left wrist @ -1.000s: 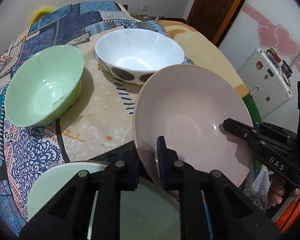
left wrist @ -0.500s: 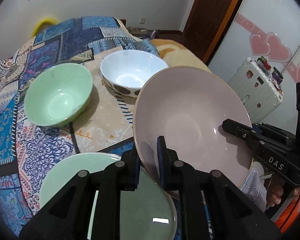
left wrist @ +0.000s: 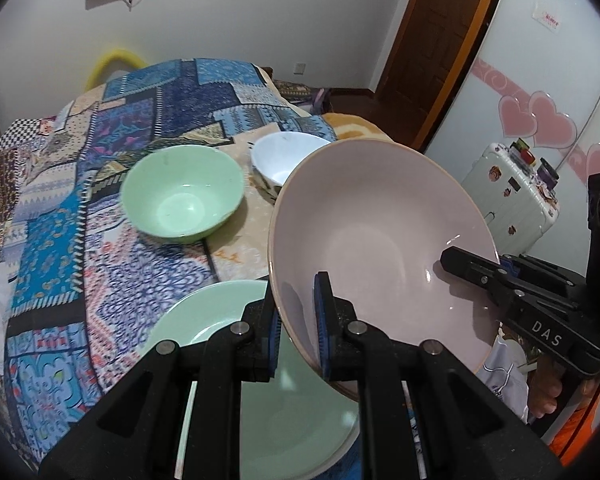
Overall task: Organize plates and bowls
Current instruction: 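Carry the pink bowl over the pale green plate, lower it, release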
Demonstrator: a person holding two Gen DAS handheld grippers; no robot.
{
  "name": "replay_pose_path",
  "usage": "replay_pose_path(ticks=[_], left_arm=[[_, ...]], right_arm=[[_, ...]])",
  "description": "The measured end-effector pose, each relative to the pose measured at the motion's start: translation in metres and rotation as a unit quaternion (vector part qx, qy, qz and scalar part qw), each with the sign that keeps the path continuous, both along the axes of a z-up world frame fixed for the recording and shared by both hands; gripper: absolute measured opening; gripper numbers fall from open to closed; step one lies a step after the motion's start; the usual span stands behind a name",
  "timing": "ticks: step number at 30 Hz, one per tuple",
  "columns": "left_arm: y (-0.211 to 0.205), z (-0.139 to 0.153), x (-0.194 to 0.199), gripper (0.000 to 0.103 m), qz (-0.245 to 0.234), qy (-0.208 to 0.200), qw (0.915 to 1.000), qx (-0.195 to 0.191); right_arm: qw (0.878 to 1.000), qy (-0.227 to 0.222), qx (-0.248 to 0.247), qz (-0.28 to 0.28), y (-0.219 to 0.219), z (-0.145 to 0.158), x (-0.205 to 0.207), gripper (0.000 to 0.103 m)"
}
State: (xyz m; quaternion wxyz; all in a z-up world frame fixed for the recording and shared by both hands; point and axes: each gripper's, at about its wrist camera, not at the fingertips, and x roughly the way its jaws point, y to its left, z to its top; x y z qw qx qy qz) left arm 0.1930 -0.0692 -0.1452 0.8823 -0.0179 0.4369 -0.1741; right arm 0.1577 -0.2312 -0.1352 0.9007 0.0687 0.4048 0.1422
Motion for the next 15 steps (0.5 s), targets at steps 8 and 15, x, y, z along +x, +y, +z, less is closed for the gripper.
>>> replay_pose_path(ticks=[8, 15], left_arm=[[0.045, 0.013, -0.029, 0.015, 0.03, -0.015, 0.9994, -0.007], [0.091, 0.018, -0.056, 0.015, 0.063, -0.019, 0.9978, -0.001]], right_arm=[[0.999, -0.009, 0.001, 0.032, 0.043, 0.007, -0.011, 0.016], [0.997, -0.013, 0.01, 0.069, 0.082, 0.003, -0.019, 0.016]])
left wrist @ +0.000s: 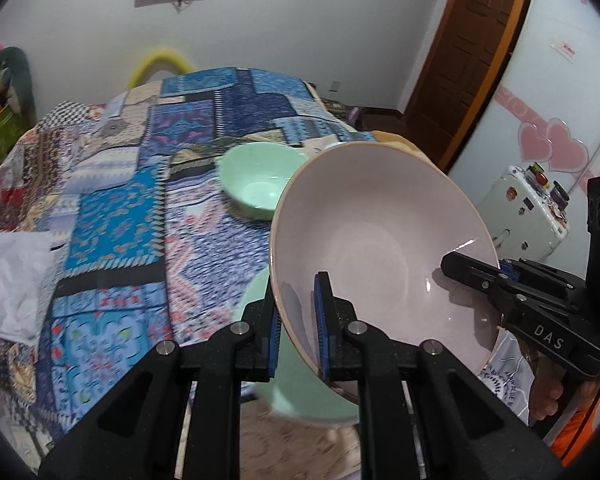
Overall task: Organize plates and bowls
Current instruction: 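Carry the pink bowl over the pale green plate, lower it, release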
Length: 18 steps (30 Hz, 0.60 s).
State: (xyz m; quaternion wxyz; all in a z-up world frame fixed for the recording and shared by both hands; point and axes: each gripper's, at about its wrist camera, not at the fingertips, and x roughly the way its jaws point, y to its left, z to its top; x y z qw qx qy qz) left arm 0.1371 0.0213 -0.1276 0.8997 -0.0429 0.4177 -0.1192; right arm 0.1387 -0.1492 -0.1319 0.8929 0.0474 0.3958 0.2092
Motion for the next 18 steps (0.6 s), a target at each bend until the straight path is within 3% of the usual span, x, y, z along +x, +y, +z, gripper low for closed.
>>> replay_pose_path(ticks=[18], left_arm=[[0.11, -0.014, -0.046, 0.015, 0.097, 0.016, 0.9951, 0.01]], right_arm=[[0.995, 0.028, 0.004, 0.094, 0.096, -0.022, -0.003, 0.016]])
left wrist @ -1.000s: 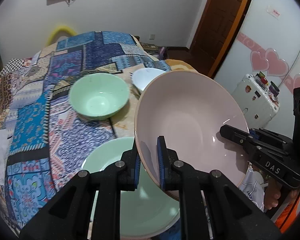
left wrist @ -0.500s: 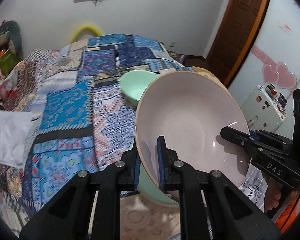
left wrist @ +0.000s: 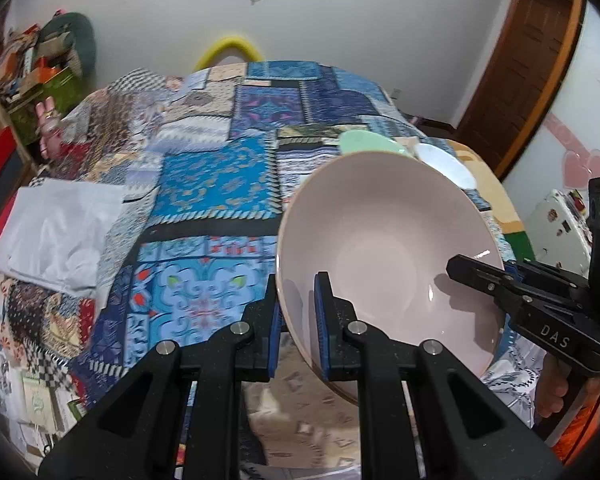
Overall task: Organize plates and bowls
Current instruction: 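Carry the pink bowl over the pale green plate, lower it, release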
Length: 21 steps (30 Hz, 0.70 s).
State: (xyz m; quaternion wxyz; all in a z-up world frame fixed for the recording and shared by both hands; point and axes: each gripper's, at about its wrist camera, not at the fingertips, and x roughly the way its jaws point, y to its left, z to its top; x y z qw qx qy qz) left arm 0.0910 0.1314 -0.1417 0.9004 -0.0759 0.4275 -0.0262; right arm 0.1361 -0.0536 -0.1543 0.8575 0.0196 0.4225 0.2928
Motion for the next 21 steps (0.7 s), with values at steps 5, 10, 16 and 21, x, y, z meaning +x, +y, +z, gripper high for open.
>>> replay_pose_path(ticks=[5, 10, 16, 21], left_arm=[[0.024, -0.007, -0.003, 0.012, 0.026, -0.005, 0.9996, 0.01], [0.022, -0.025, 0.007, 0.008, -0.016, 0.0, 0.9997, -0.017], [0.054, -0.076, 0.017, 0.008, 0.026, 0.058, 0.9966, -0.053], [0.069, -0.073, 0.009, 0.009, 0.046, 0.042, 0.9975, -0.035]], right_arm=[[0.999, 0.012, -0.001, 0.041, 0.029, -0.011, -0.001, 0.017], [0.993, -0.003, -0.113, 0.02, 0.062, -0.052, 0.01, 0.014], [0.995, 0.043, -0.083, 0.03, 0.051, -0.065, 0.02, 0.01], [0.996, 0.041, -0.076, 0.033, 0.054, -0.06, 0.019, 0.01]])
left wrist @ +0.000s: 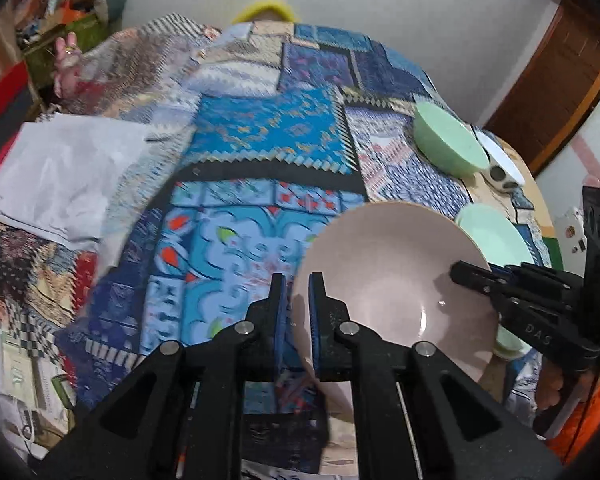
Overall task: Organize plates and bowls
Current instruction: 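Carry the pink bowl over the pale green plate, lower it, release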
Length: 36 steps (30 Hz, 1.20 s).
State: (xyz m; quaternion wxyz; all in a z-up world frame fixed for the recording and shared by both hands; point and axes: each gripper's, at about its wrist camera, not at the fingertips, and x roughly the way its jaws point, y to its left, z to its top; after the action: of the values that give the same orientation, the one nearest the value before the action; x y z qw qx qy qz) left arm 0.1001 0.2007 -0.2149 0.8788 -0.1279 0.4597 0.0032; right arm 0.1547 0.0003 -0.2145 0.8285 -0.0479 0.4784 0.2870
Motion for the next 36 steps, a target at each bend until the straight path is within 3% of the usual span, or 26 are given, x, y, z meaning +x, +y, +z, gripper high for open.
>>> replay_pose_path(ticks=[15, 32, 36], left_arm=[[0.004, -0.039, 0.001, 0.012, -0.012, 0.056, 0.9973, -0.045], [0.008, -0.019, 0.0, 0.011, 0.014, 0.047, 0.9988, -0.003], [0.004, -0.014, 0.0, 0.015, 0.018, 0.048, 0.9984, 0.023]], right_arm=[[1.0, -0.015, -0.015, 0.01, 0.02, 0.001, 0.009, 0.012], [0.999, 0.032, -0.004, 0.028, 0.023, -0.016, 0.017, 0.014], [1.0, 0.002, -0.004, 0.028, 0.008, 0.001, 0.013, 0.015]])
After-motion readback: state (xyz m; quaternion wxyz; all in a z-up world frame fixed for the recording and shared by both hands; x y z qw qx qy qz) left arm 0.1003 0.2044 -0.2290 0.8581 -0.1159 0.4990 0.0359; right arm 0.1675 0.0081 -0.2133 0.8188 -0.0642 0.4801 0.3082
